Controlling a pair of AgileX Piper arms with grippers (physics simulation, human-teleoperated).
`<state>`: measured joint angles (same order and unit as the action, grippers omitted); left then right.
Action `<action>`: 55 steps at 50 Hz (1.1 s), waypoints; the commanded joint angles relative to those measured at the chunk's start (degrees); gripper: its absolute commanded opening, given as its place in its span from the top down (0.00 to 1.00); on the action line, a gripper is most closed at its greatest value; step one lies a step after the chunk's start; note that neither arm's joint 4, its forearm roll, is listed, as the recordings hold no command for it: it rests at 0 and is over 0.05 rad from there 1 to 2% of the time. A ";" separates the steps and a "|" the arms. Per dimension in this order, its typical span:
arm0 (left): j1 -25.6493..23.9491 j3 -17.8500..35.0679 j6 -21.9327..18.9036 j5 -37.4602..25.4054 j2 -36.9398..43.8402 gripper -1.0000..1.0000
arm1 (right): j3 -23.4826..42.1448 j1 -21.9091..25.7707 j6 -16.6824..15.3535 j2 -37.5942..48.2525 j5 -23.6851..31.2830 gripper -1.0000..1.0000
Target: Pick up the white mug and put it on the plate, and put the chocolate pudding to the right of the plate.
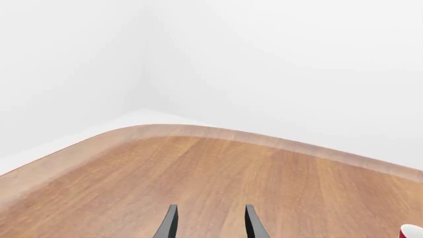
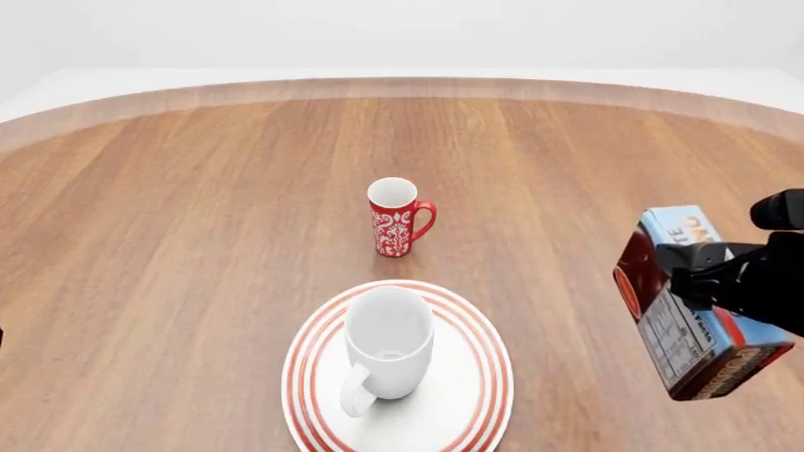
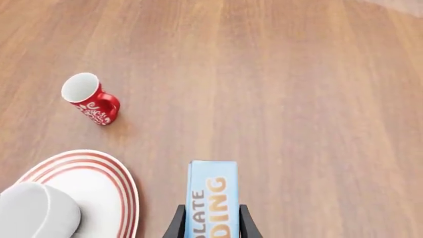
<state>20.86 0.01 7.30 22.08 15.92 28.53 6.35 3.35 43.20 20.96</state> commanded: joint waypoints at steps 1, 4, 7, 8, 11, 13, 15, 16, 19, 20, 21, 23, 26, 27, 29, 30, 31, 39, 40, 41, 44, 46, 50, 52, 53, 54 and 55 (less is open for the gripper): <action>0.01 0.00 -0.04 0.41 0.45 0.00 | -3.25 -1.05 0.41 -1.06 -0.33 1.00; 0.04 0.00 -0.03 0.39 0.41 0.00 | -4.27 -1.11 0.38 -0.93 -0.86 1.00; 0.07 0.00 -0.02 0.35 0.38 0.00 | -4.81 -1.18 0.44 -1.04 -0.92 1.00; 0.07 0.00 -0.02 0.35 0.37 0.00 | -4.81 -1.18 0.44 -1.04 -0.92 1.00; 0.06 0.00 0.00 0.26 0.25 0.00 | -5.71 -1.40 0.24 -0.83 -1.47 1.00; 0.03 0.00 -0.01 0.26 0.26 0.00 | -6.48 -1.58 0.26 -0.42 -2.20 1.00; 0.06 0.00 0.00 0.27 0.27 0.00 | -6.78 -1.55 0.30 -0.32 -2.42 1.00; 0.07 0.00 0.01 0.29 0.31 0.00 | -7.03 -1.56 0.26 -0.21 -2.61 1.00; 0.08 0.00 0.03 0.26 0.25 0.00 | -7.56 -1.67 0.12 0.22 -3.18 1.00; 0.09 0.00 0.02 0.28 0.28 0.00 | -7.67 -1.70 0.05 0.33 -3.34 1.00; 0.03 0.00 -0.04 0.26 0.27 0.00 | -7.82 -1.76 0.04 0.51 -3.55 1.00; 0.05 0.00 -0.01 0.28 0.30 0.00 | -7.96 -1.85 0.05 0.69 -3.79 1.00; 0.04 0.00 -0.04 0.30 0.32 0.00 | -8.39 -1.97 0.01 1.17 -4.46 1.00; 0.03 0.00 -0.03 0.29 0.31 0.00 | -8.56 -2.01 -0.03 1.31 -4.67 1.00; 0.07 0.00 -0.01 0.29 0.31 0.00 | -9.20 -2.08 -0.15 1.83 -5.44 1.00; 0.06 0.00 -0.02 0.29 0.30 0.00 | -9.48 -2.11 -0.18 2.10 -5.82 1.00; 0.07 0.00 0.01 0.29 0.30 0.00 | -9.64 -2.14 -0.22 2.28 -6.06 1.00; 0.04 0.00 -0.03 0.28 0.30 0.00 | -10.57 -2.46 -0.27 3.99 -8.12 1.00; 0.02 0.00 -0.05 0.27 0.29 0.00 | -10.57 -2.52 -0.32 4.12 -8.22 1.00; 0.08 0.00 -0.02 0.28 0.29 0.00 | -10.57 -2.56 -0.34 4.22 -8.30 1.00; 0.04 0.00 -0.03 0.27 0.28 0.00 | -10.68 -2.61 -0.30 4.37 -8.48 1.00; 0.06 0.00 -0.03 0.28 0.29 0.00 | -10.82 -2.65 -0.35 4.46 -8.66 1.00; 0.05 0.00 -0.02 0.28 0.29 0.00 | -11.66 -2.83 -0.54 5.25 -9.78 1.00; 0.05 0.00 -0.01 0.28 0.29 0.00 | -12.04 -3.04 -0.70 5.79 -10.43 1.00; 0.07 0.00 -0.02 0.28 0.29 0.00 | -12.15 -3.08 -0.71 5.98 -10.65 1.00; 0.05 0.00 -0.02 0.29 0.31 0.00 | -12.21 -3.09 -0.71 6.07 -10.75 1.00; 0.06 0.00 -0.04 0.29 0.31 0.00 | -12.34 -3.11 -0.73 6.17 -10.90 1.00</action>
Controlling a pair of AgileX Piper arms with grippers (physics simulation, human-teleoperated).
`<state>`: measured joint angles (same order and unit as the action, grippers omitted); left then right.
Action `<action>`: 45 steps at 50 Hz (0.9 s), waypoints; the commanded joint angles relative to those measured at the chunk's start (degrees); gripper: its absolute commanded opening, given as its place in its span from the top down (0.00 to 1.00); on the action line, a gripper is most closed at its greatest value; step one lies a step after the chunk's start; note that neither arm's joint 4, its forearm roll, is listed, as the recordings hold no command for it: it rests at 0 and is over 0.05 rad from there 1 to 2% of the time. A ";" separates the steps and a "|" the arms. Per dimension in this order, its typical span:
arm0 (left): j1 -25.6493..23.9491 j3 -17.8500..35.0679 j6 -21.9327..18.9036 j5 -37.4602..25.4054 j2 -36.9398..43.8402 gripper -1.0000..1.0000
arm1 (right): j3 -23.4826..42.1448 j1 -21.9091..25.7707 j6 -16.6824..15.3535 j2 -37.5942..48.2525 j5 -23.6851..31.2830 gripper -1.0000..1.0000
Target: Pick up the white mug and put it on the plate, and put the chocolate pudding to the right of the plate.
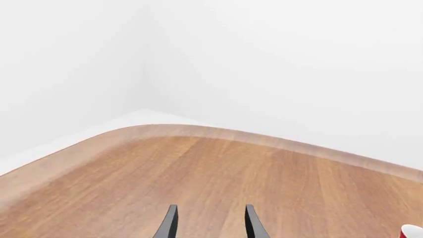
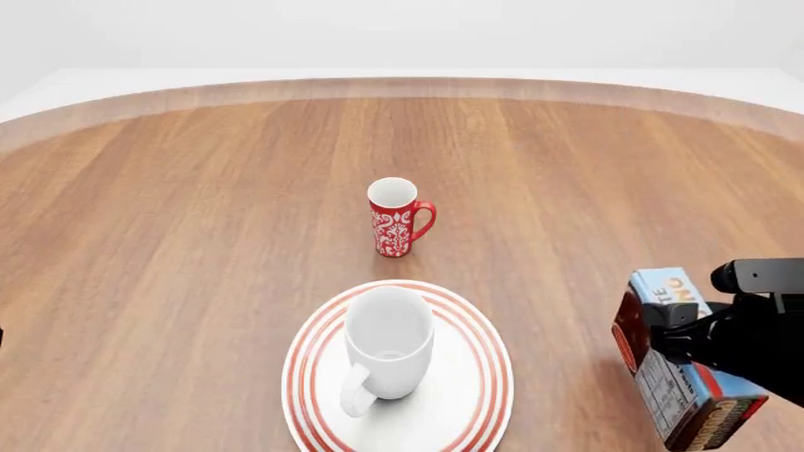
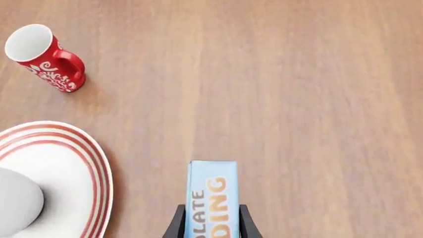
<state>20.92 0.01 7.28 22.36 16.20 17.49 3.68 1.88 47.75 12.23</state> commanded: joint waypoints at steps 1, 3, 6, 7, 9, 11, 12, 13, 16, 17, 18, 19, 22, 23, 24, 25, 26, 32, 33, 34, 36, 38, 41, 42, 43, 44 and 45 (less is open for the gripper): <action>-0.01 0.00 -0.02 -0.01 -0.01 0.00 | -1.38 -0.46 0.72 1.70 -2.25 1.00; 0.01 0.00 0.03 0.00 0.00 0.00 | -1.59 -0.49 0.67 1.83 -2.47 1.00; 0.02 0.00 0.02 0.01 0.01 0.00 | -1.74 -0.61 0.59 1.97 -2.61 1.00; 0.01 0.00 0.02 0.01 0.02 0.00 | -1.76 -0.62 0.60 1.97 -2.61 1.00; -0.01 0.00 -0.01 0.01 0.03 0.00 | -1.85 -0.65 0.62 1.89 -2.57 1.00; 0.01 0.00 0.02 0.02 0.03 0.00 | -1.97 -0.69 0.56 1.85 -2.57 1.00; -0.02 0.00 -0.01 0.02 0.04 0.00 | -2.04 -0.74 0.54 1.90 -2.63 1.00; 0.01 0.00 0.00 0.01 0.01 0.00 | -2.07 -0.73 0.52 1.92 -2.65 1.00; 0.03 0.00 0.02 0.01 0.00 0.00 | -2.17 -0.80 0.43 1.92 -2.67 1.00; 0.03 0.00 0.02 0.01 0.00 0.00 | -2.17 -0.80 0.43 1.92 -2.66 1.00; -0.01 0.00 0.00 0.01 0.02 0.00 | -2.19 -0.82 0.39 1.89 -2.63 1.00; -0.02 0.00 -0.02 0.01 0.02 0.00 | -2.18 -0.84 0.37 1.88 -2.63 1.00; -0.01 0.00 -0.01 0.01 0.01 0.00 | -2.29 -0.85 0.38 1.82 -2.62 1.00; -0.01 0.00 -0.01 0.00 0.01 0.00 | -2.29 -0.85 0.38 1.82 -2.62 1.00; -0.01 0.00 -0.02 -0.01 -0.01 0.00 | -2.41 -0.80 0.40 1.88 -2.73 1.00; 0.03 0.00 0.01 0.02 0.03 0.00 | -2.57 -0.86 0.35 1.96 -2.88 1.00; 0.02 0.00 0.02 0.02 0.04 0.00 | -2.58 -0.87 0.36 1.99 -2.90 1.00; -0.01 0.00 0.00 0.00 0.01 0.00 | -2.57 -0.90 0.32 2.02 -2.86 0.00; 0.01 0.00 0.01 0.00 0.00 0.00 | -2.62 -0.95 0.30 2.13 -2.98 0.00; 0.01 0.00 0.02 0.00 0.00 0.00 | -2.65 -0.92 0.29 2.18 -3.05 0.00; -0.04 0.00 -0.02 -0.02 -0.02 0.00 | -2.71 -0.93 0.28 2.28 -3.17 0.00; -0.01 0.00 0.00 -0.01 -0.02 0.00 | -2.74 -0.93 0.27 2.27 -3.19 0.00; -0.02 0.00 -0.02 0.00 0.02 0.00 | -2.91 -0.88 0.30 2.21 -3.24 0.00; 0.00 0.00 0.00 0.01 0.01 0.00 | -2.93 -0.88 0.30 2.24 -3.28 0.00; 0.00 0.00 0.03 0.00 -0.01 0.00 | -2.97 -0.86 0.32 2.26 -3.33 0.00; -0.02 0.00 -0.02 -0.01 0.00 0.00 | -2.98 -0.77 0.40 2.33 -3.37 0.00; -0.02 0.00 -0.01 0.00 0.00 0.00 | -2.99 -0.73 0.49 2.45 -3.46 0.00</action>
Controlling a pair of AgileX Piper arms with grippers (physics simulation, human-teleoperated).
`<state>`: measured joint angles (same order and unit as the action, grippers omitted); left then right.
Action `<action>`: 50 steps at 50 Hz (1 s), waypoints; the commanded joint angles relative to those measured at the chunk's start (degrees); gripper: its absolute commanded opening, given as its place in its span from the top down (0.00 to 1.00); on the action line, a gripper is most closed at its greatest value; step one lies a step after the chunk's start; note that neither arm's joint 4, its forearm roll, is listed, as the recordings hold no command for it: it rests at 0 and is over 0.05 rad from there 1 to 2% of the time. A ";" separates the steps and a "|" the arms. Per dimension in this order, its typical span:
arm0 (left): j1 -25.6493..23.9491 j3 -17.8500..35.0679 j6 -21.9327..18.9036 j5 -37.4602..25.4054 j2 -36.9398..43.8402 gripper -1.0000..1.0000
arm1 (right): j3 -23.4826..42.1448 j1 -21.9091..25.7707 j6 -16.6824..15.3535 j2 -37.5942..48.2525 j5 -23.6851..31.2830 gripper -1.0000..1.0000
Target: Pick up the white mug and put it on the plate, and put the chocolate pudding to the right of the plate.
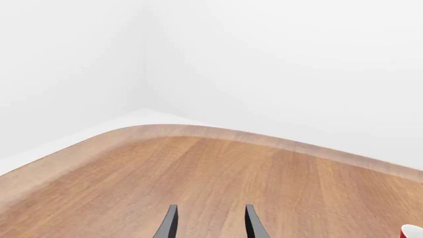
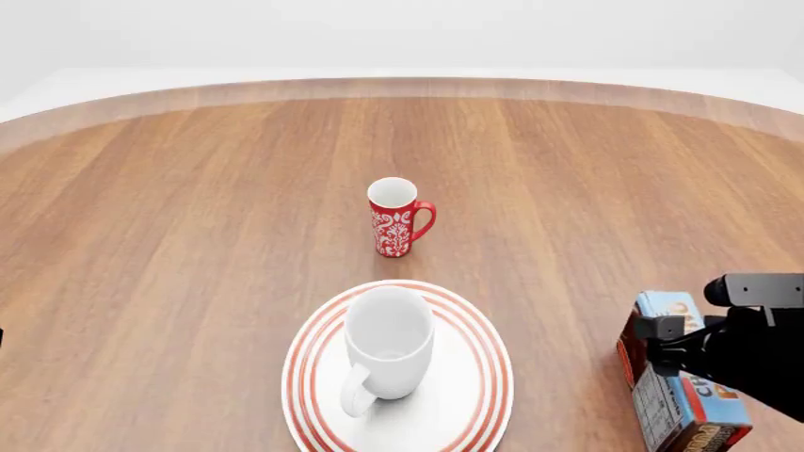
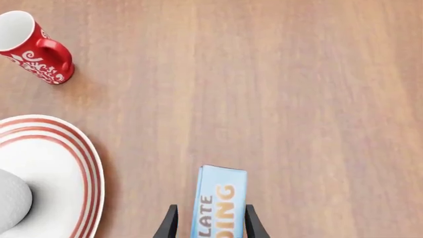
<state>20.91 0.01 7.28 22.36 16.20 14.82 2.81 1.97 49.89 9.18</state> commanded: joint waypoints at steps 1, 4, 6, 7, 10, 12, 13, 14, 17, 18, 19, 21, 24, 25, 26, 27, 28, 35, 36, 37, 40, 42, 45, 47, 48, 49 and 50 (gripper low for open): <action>-0.02 0.00 -0.01 0.00 0.02 0.00 | -0.30 0.12 0.37 0.36 -0.45 0.00; 0.03 0.00 0.02 -0.01 -0.02 0.00 | -0.30 0.12 0.40 0.51 -0.55 0.00; 0.00 0.00 -0.01 0.00 0.00 0.00 | -0.25 0.03 0.30 0.49 -0.51 0.00; 0.02 0.00 0.02 0.00 -0.01 0.00 | -0.14 0.00 0.27 0.39 -0.36 0.00; -0.02 0.00 -0.02 0.00 0.01 0.00 | 0.47 -0.04 0.26 -0.24 0.56 0.00; 0.00 0.00 0.00 -0.01 -0.02 0.00 | 1.11 0.01 0.37 -0.92 1.49 0.00; 0.01 0.00 -0.02 0.00 0.00 0.00 | 1.52 0.01 0.36 -1.38 2.07 0.00; -0.03 0.00 -0.03 -0.01 -0.01 0.00 | 1.91 0.06 0.47 -1.67 2.55 0.00; 0.01 0.00 0.01 0.01 0.01 0.00 | 3.08 0.05 0.54 -2.71 3.94 0.00; -0.02 0.00 -0.01 -0.01 -0.01 0.00 | 3.32 0.04 0.59 -2.86 4.20 0.00; -0.02 0.00 -0.01 -0.01 -0.01 0.00 | 3.73 0.03 0.60 -3.27 4.70 0.00; 0.02 0.00 0.14 -0.51 -0.60 0.00 | 4.16 0.01 0.66 -3.67 5.25 0.00; -0.01 0.00 0.14 -0.65 -0.77 0.00 | 4.77 -0.18 0.64 -3.99 5.78 0.00; -0.01 0.00 0.14 -0.64 -0.75 0.00 | 4.98 -0.19 0.63 -4.14 6.01 0.00; 0.00 0.00 0.15 -0.65 -0.77 0.00 | 5.30 -0.19 0.64 -4.37 6.36 0.00; 0.00 0.00 0.14 -0.65 -0.77 0.00 | 5.65 -0.15 0.67 -4.68 6.79 0.00; -0.03 0.00 0.14 -0.66 -0.78 0.00 | 6.21 -0.11 0.70 -5.13 7.43 0.00; -0.03 0.00 0.16 -0.64 -0.79 0.00 | 9.66 0.07 1.70 -7.05 10.45 0.00; -0.03 0.00 0.17 -0.62 -0.78 0.00 | 10.29 0.11 1.94 -7.30 10.89 0.00; -0.02 0.00 0.17 -0.62 -0.78 0.00 | 10.93 0.17 2.07 -7.52 11.35 0.00; -0.03 0.00 0.15 -0.55 -0.71 0.00 | 12.36 0.40 2.58 -7.94 12.31 0.00; -0.03 0.00 0.15 -0.48 -0.64 0.00 | 13.47 0.55 2.82 -8.16 12.97 0.00; 0.00 0.00 0.19 -0.41 -0.59 0.00 | 15.02 0.73 3.01 -8.31 13.62 0.00; 0.00 0.00 0.19 -0.30 -0.47 0.00 | 16.48 0.83 3.36 -8.61 14.35 0.00; 0.00 0.00 0.19 -0.29 -0.46 0.00 | 17.01 0.87 3.46 -8.68 14.59 0.00; 0.00 0.00 0.20 -0.26 -0.44 0.00 | 17.02 0.87 3.46 -8.68 14.60 0.00; 0.01 0.00 0.21 -0.24 -0.43 0.00 | 17.77 0.90 3.58 -8.89 14.97 0.00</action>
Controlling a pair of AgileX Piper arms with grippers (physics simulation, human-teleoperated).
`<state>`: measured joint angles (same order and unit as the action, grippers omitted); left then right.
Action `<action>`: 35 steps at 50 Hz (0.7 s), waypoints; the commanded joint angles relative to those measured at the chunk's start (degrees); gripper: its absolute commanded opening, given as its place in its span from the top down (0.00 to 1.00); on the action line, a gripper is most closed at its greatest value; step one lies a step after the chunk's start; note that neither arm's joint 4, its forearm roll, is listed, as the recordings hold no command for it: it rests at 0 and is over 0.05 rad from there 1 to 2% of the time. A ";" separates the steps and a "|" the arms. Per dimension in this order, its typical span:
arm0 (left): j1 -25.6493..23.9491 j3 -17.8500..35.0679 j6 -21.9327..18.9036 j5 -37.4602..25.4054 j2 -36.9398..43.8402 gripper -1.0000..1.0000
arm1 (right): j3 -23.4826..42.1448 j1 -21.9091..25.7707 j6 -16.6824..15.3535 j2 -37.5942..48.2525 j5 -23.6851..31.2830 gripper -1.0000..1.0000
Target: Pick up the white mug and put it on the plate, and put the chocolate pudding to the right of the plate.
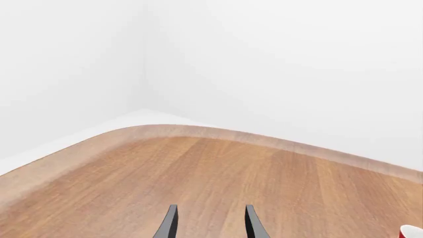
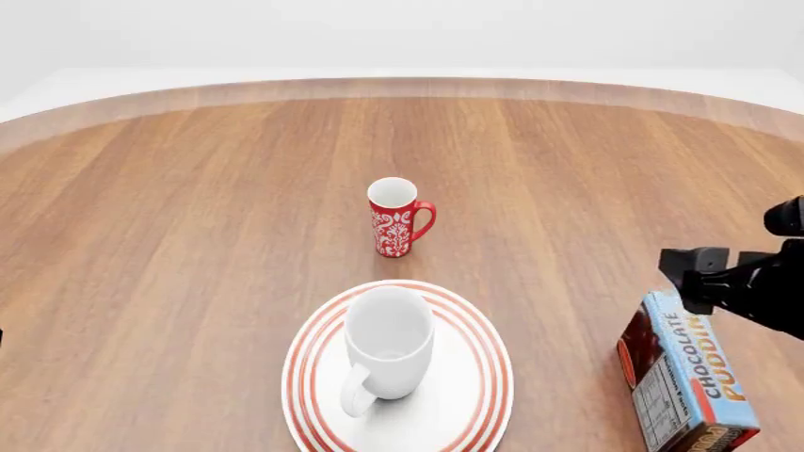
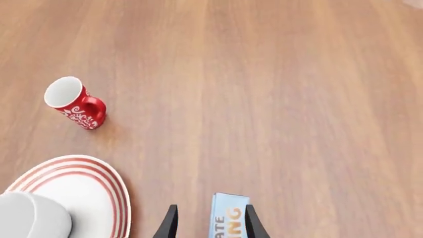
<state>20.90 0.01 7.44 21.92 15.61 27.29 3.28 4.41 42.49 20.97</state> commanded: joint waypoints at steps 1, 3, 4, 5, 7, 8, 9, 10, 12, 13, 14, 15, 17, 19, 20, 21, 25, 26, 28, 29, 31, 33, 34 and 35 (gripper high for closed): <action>0.01 0.00 0.05 0.18 0.13 0.00 | 6.20 0.51 1.33 -1.59 3.62 0.00; 0.02 0.00 0.08 0.22 0.16 0.00 | 7.54 0.61 1.55 -2.01 4.23 0.00; 0.02 0.00 0.09 0.24 0.17 0.00 | 8.19 0.67 1.71 -2.24 4.51 0.00; 0.02 0.00 0.09 0.26 0.19 0.00 | 8.66 0.70 1.66 -2.60 4.67 0.00; 0.01 0.00 0.10 0.25 0.15 0.00 | 10.32 0.66 0.96 -3.98 5.19 0.00; 0.01 0.00 0.10 0.19 0.05 0.00 | 11.39 0.76 1.09 -4.47 5.59 0.00; -0.04 0.00 0.05 0.10 -0.06 0.00 | 12.20 0.96 0.96 -4.93 5.86 0.00; -0.05 0.00 0.04 0.06 -0.10 0.00 | 12.75 0.95 0.83 -5.34 6.01 0.00; -0.04 0.00 0.02 -0.02 -0.23 0.00 | 14.11 1.45 1.19 -5.89 6.47 0.00; -0.01 0.00 0.05 -0.18 -0.45 0.00 | 14.98 1.72 0.92 -6.58 6.65 0.00; 0.01 0.00 0.06 -0.29 -0.59 0.00 | 15.33 1.83 0.83 -6.89 6.76 0.00; 0.01 0.00 0.06 -0.41 -0.73 0.00 | 15.96 2.06 0.87 -7.39 6.94 0.00; 0.04 0.00 0.09 -0.64 -1.02 0.00 | 16.65 2.07 0.76 -8.18 7.03 0.00; 0.04 0.00 0.12 -0.90 -1.38 0.00 | 17.45 1.97 0.38 -9.32 7.03 0.00; 0.04 0.00 0.12 -0.94 -1.41 0.00 | 17.45 1.97 0.38 -9.32 7.04 0.00; 0.04 0.00 0.12 -1.04 -1.57 0.00 | 17.83 1.77 0.30 -9.87 7.02 0.00; 0.00 0.00 -0.01 -1.73 -2.54 0.00 | 19.39 1.70 -0.25 -12.84 6.79 0.00; -0.02 0.00 -0.03 -1.95 -2.86 0.00 | 19.70 1.71 -0.16 -13.44 6.64 0.00; -0.01 0.01 -0.04 -2.41 -3.59 0.00 | 20.18 1.73 -0.69 -14.92 6.06 0.00; -0.08 0.01 -0.05 -2.81 -4.26 0.00 | 20.37 1.86 -0.81 -15.64 5.75 0.00; -0.03 0.01 0.19 -3.12 -4.91 0.00 | 20.79 1.73 -1.61 -17.34 5.03 0.00; -0.28 0.03 0.68 -3.74 -6.14 0.00 | 20.92 2.14 -2.03 -18.91 4.14 0.00; -0.42 0.03 0.48 -3.79 -6.30 0.00 | 20.92 2.05 -2.31 -19.55 3.81 0.00; -0.51 0.04 0.79 -4.16 -7.10 0.00 | 20.82 2.27 -3.04 -20.94 3.05 0.00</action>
<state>20.79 0.02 7.71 19.58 11.87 45.85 5.05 3.56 28.46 26.24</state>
